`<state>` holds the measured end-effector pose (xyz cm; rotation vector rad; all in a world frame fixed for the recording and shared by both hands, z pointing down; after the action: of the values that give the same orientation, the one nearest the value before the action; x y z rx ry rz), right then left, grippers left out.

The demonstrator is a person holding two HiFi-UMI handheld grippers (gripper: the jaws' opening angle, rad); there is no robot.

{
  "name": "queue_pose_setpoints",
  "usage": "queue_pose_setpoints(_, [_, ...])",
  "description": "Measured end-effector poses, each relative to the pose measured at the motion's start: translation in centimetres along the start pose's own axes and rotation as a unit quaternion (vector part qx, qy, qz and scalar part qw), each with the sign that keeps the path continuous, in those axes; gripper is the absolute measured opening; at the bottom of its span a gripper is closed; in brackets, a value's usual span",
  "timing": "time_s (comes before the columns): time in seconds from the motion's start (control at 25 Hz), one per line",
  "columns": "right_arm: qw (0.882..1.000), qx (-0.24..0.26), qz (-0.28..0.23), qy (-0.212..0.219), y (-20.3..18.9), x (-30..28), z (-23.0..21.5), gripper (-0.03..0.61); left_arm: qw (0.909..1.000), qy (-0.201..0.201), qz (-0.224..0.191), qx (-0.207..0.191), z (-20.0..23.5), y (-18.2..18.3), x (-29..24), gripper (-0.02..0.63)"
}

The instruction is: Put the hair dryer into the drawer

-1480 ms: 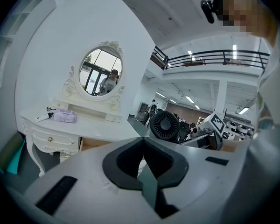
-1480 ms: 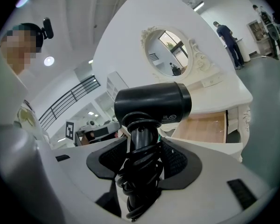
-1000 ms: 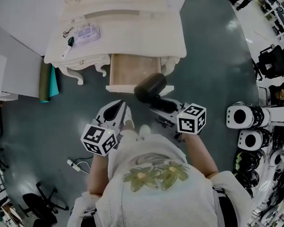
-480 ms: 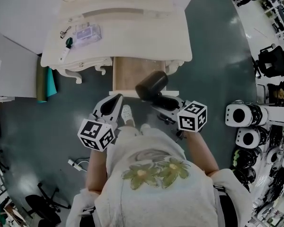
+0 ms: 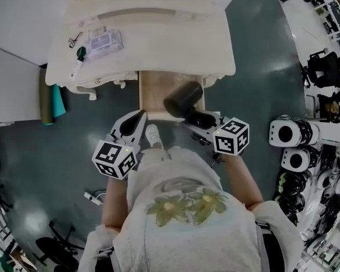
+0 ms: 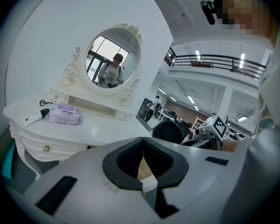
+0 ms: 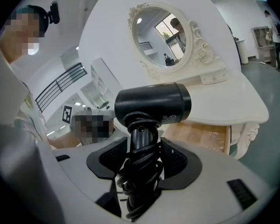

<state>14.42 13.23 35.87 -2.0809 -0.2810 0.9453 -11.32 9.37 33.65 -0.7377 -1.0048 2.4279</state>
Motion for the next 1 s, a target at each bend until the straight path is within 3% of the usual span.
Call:
queue_pose_setpoints(0.44, [0.997,0.056,0.046,-0.019,2.0,-3.1,-1.3,0.216,0.9992,-0.019,0.027,0.022,3.5,0.9,-0.9,0.011])
queue_pose_setpoints(1.0, [0.987,0.116,0.113,0.011,3.1,-6.5,-3.5,0.216,0.9977,0.008,0.042,0.052,5.7,1.2,-2.2,0.011])
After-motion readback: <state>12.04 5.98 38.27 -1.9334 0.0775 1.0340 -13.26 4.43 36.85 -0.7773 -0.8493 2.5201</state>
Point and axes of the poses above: the fingertips, and each gripper's own axes: x backward along the fingers, z to its left, y out of its top, the point moved 9 cm from there along x, backward along the fingers, and after that the axes turned 11 degrees about x, right-handed, at the moved point
